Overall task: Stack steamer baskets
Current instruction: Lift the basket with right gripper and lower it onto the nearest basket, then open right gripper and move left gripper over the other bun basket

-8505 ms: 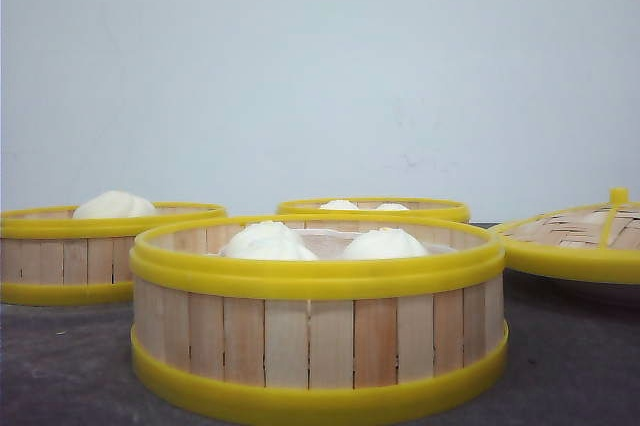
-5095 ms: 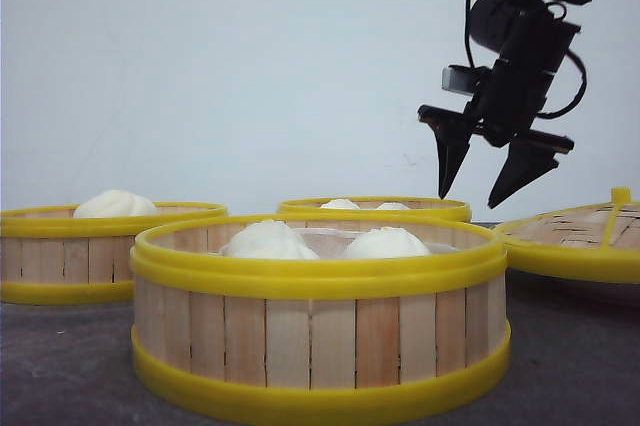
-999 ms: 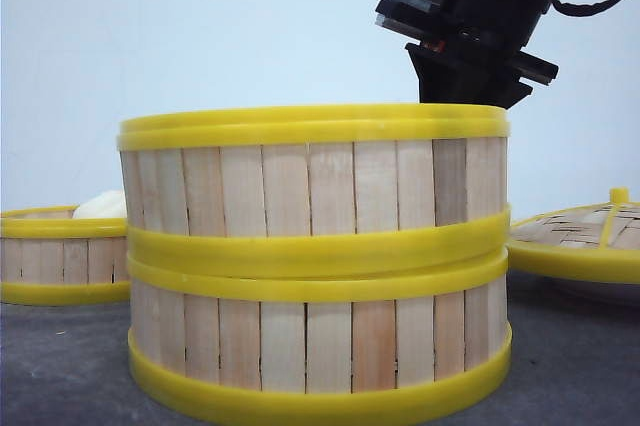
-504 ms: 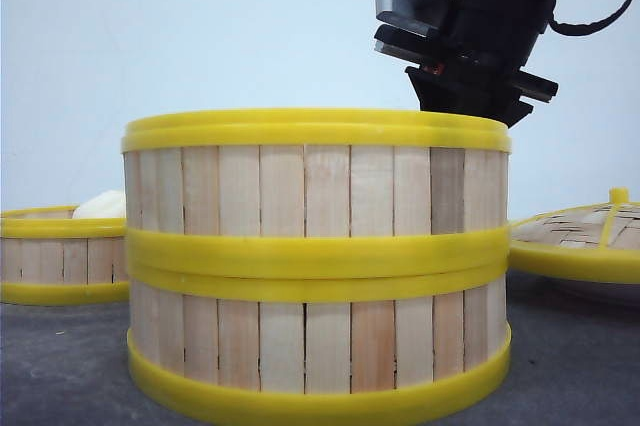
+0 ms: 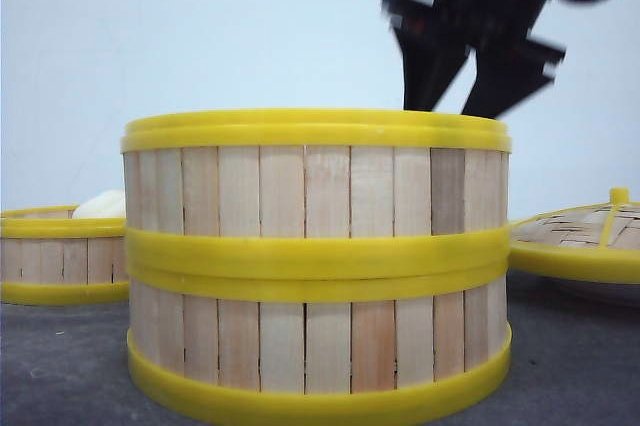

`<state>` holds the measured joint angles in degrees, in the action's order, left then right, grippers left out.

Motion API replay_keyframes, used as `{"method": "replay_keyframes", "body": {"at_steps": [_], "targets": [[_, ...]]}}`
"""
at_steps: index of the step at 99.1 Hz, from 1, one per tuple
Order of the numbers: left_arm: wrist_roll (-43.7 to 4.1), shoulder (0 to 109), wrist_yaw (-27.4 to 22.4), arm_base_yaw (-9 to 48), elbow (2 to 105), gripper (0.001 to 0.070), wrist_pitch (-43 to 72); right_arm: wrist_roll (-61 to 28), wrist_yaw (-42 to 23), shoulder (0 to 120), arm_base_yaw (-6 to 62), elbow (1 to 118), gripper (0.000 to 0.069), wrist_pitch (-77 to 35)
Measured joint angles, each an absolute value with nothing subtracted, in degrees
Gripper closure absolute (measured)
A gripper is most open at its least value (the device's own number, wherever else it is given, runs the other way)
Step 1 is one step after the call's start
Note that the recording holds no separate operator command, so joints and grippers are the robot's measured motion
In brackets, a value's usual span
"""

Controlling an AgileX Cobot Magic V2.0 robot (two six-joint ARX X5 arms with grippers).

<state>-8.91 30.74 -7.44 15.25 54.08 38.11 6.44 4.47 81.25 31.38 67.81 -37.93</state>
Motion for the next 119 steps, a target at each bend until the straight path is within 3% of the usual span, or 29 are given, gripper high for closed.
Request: {"method": "replay_keyframes", "body": {"at_steps": [27, 40, 58, 83, 119], "targets": [[-7.31, 32.10, -5.69, 15.25, 54.08, 0.0282, 38.09, 6.94, 4.47, 66.52, 31.62, 69.19, 0.0326, -38.92], [-7.05, 35.24, -1.37, 15.25, 54.08, 0.0282, 38.09, 7.73, 4.51, 60.45, 32.53, 69.19, 0.0277, -39.75], [-7.01, 43.94, 4.47, 14.15, 54.08, 0.0282, 37.12, 7.97, 4.49, 54.81, 33.87, 69.19, 0.0267, -39.86], [-7.42, 58.52, 4.56, 9.54, 54.17, 0.0282, 30.44, 8.08, 4.73, 54.13, 36.10, 69.19, 0.0266, -43.88], [-8.40, 76.25, 1.10, 2.33, 63.59, 0.0282, 33.10, 8.27, 4.75, 54.15, 38.28, 69.19, 0.0266, -45.58]]}}
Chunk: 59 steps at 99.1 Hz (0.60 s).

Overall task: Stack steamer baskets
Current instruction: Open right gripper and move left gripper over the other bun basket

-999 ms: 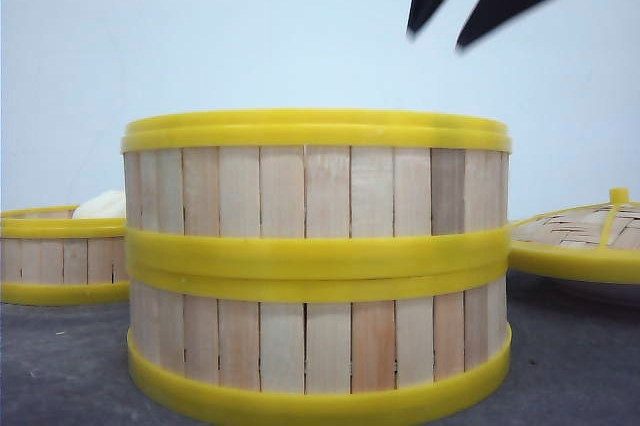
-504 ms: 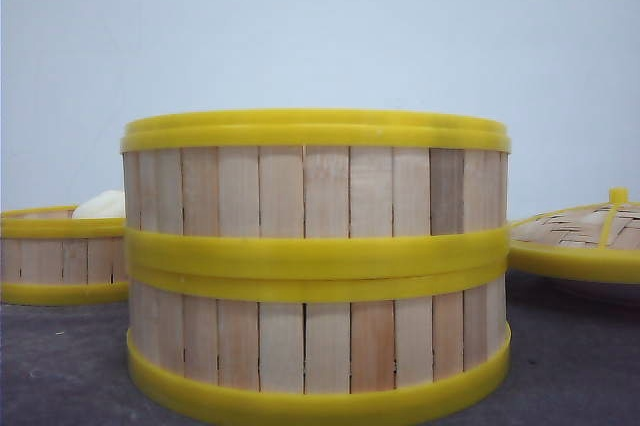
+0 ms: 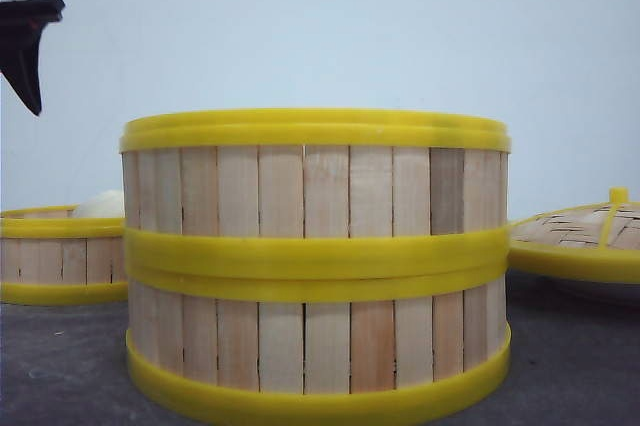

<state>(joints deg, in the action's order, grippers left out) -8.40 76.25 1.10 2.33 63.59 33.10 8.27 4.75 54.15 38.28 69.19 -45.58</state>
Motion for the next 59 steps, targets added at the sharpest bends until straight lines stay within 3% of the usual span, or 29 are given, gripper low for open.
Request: {"method": "replay_keyframes", "body": {"at_steps": [39, 59], "targets": [[-8.40, 88.44, 1.10, -0.16, 66.04, 0.0285, 36.62, 8.32, 4.49, 54.15, 38.37, 69.19, 0.0266, -45.58], [-8.40, 91.44, 1.10, -0.25, 66.04, 0.0361, 35.55, 8.34, 4.43, 54.15, 38.37, 69.19, 0.0266, -45.58]]}}
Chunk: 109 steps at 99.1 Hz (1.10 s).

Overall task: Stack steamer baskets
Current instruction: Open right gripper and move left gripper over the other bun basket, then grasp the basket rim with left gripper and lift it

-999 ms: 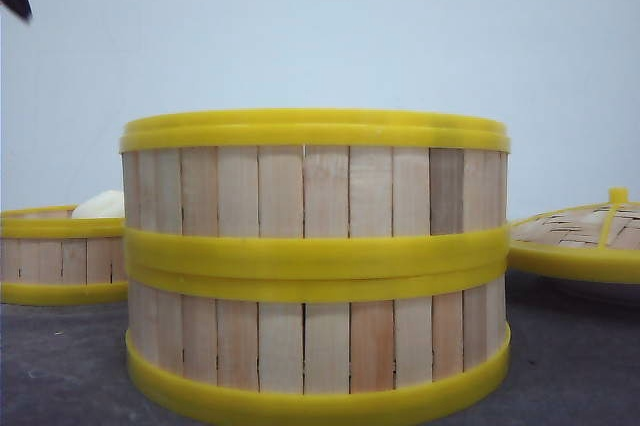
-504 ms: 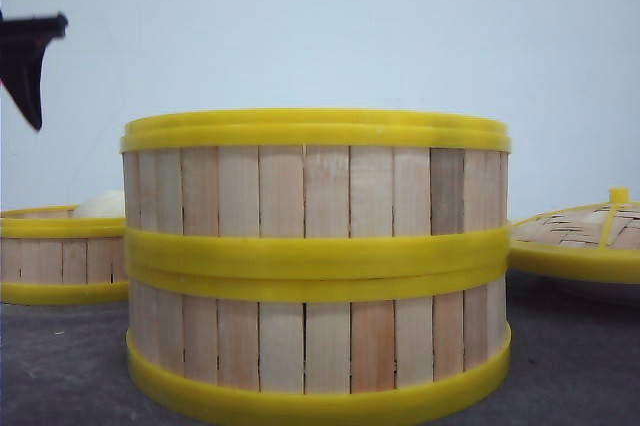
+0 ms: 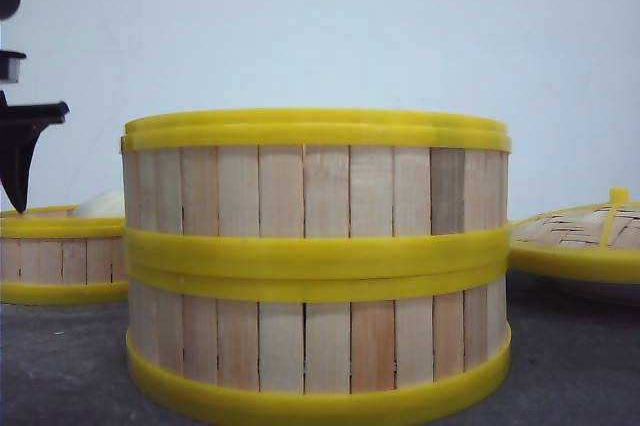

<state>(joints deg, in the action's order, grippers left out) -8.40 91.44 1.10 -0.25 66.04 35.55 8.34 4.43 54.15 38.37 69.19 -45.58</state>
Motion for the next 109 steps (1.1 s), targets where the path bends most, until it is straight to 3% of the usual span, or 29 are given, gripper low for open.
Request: {"method": "replay_keyframes", "body": {"at_steps": [22, 49, 66, 76, 109], "targets": [[-8.40, 92.73, 1.10, -0.25, 66.11, 0.0437, 34.02, 8.32, 4.27, 54.15, 38.37, 69.19, 0.0266, -45.19], [-8.40, 95.13, 1.13, -0.25, 66.13, 0.0454, 33.93, 8.32, 4.25, 54.15, 38.37, 69.19, 0.0266, -43.64], [-8.40, 95.24, 1.15, -0.27, 66.13, 0.0602, 33.54, 8.29, 4.25, 54.15, 38.37, 69.19, 0.0266, -43.03], [-9.06, 95.24, 1.34, -0.27, 66.13, 0.0652, 33.41, 8.29, 4.25, 54.15, 38.37, 69.19, 0.0266, -43.00], [-9.10, 95.26, 1.56, -0.36, 66.13, 0.0673, 33.30, 8.21, 4.25, 54.15, 38.37, 69.19, 0.0266, -43.03]]}}
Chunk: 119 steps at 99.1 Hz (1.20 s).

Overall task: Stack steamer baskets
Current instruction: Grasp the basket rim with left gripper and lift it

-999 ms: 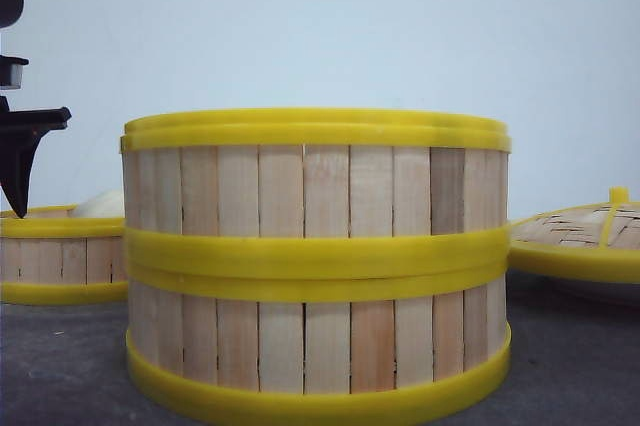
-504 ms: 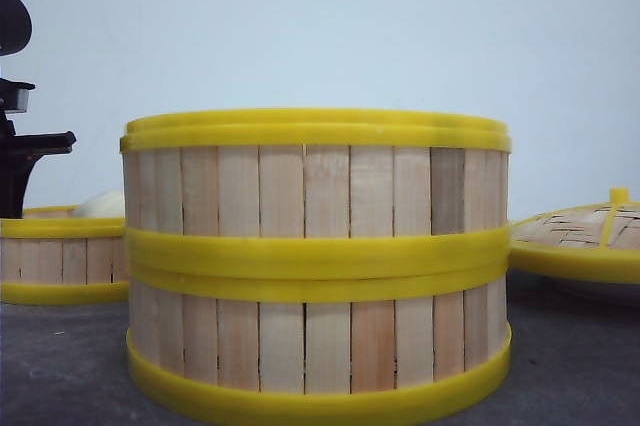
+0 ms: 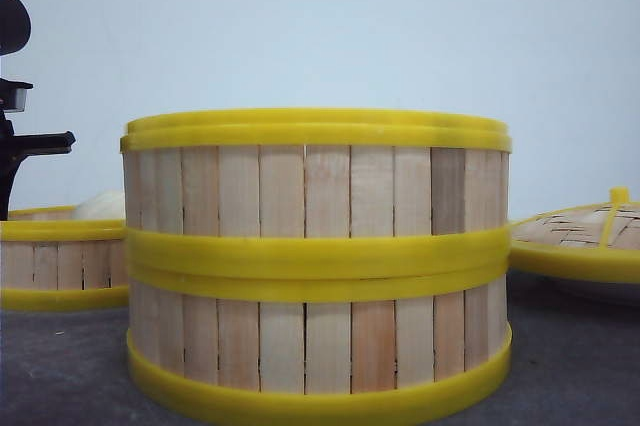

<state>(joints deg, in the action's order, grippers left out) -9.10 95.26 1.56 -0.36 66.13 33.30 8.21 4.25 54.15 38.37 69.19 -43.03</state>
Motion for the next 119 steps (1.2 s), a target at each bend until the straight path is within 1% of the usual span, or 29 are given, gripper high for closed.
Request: {"method": "replay_keyframes", "body": {"at_steps": [27, 48, 70, 81, 95, 111, 119], "targets": [[-9.06, 95.46, 1.10, -0.93, 67.20, 0.0676, 34.61, 8.12, 4.25, 54.15, 38.37, 69.19, 0.0266, -43.13], [-9.04, 95.64, -4.47, -3.55, 74.04, 0.0678, 39.83, 7.75, 4.25, 54.15, 38.37, 69.19, 0.0266, -43.77], [-9.06, 95.29, -8.10, -6.07, 81.08, 0.0678, 43.94, 7.68, 4.25, 54.15, 38.37, 69.19, 0.0266, -44.14], [-9.06, 93.49, -11.38, -6.24, 83.13, 0.0678, 44.86, 7.66, 4.25, 54.15, 38.37, 69.19, 0.0266, -44.14], [-9.06, 88.20, -17.63, -6.04, 84.12, 0.0678, 45.19, 7.44, 4.03, 54.15, 38.37, 69.19, 0.0266, -44.14], [-8.91, 82.91, -23.94, -4.05, 84.29, 0.0678, 48.49, 7.25, 1.43, 53.63, 38.37, 69.19, 0.0266, -44.25], [-8.21, 81.30, -26.33, -2.37, 84.29, 0.0678, 50.98, 7.18, 0.34, 52.73, 38.37, 69.19, 0.0266, -44.25]]}}
